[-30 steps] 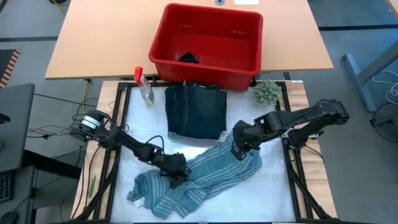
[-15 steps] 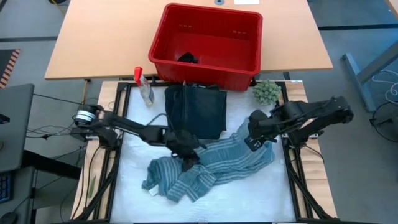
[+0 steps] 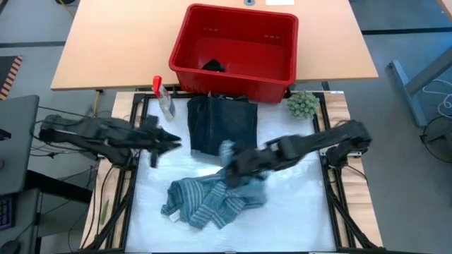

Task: Fold Laundry from Bin
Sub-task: Fold the blue long sleeve on the table

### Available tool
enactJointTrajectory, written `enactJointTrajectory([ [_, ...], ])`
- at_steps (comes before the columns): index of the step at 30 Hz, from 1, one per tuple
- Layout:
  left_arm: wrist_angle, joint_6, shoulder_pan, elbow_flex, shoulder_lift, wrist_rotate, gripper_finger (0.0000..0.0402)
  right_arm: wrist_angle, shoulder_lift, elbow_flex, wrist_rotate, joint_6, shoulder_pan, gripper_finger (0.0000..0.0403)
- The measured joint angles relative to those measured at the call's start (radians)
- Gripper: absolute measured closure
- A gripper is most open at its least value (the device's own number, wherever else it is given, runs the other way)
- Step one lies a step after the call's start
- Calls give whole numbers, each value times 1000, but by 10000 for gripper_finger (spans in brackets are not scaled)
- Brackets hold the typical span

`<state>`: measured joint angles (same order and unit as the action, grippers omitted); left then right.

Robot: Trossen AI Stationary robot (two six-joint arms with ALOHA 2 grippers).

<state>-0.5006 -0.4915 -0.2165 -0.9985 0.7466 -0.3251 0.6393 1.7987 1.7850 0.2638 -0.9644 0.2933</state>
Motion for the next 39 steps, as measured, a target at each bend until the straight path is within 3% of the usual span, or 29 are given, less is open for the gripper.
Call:
enactJointTrajectory([
  [3,-38,-11,0,0,-91,-32,292,-256,169,85,-2,98,-17,371],
  [5,-45,-15,0,0,-133,-36,292,-313,276,155,-26,139,-33,340],
  [10,-104,-34,0,0,-175,-34,292,-270,473,316,-329,82,-96,224],
  [15,-143,-36,0,0,-171,-15,292,-269,531,394,-569,0,-122,121],
  [18,-149,-30,0,0,-158,5,292,-135,474,398,-509,40,-109,97],
  [23,-94,-13,-3,23,-78,102,292,311,271,407,-231,123,-57,99],
  [26,12,28,-15,55,55,151,292,625,211,405,-63,40,-11,103],
  [29,94,99,-18,57,229,208,292,858,202,361,20,-100,29,106],
  [32,183,142,-18,57,369,296,292,776,155,197,19,-153,58,106],
  [36,249,168,-18,57,494,430,292,437,68,-134,-34,-226,87,105],
  [39,241,195,-18,57,560,462,292,205,-13,-390,-34,-315,101,105],
])
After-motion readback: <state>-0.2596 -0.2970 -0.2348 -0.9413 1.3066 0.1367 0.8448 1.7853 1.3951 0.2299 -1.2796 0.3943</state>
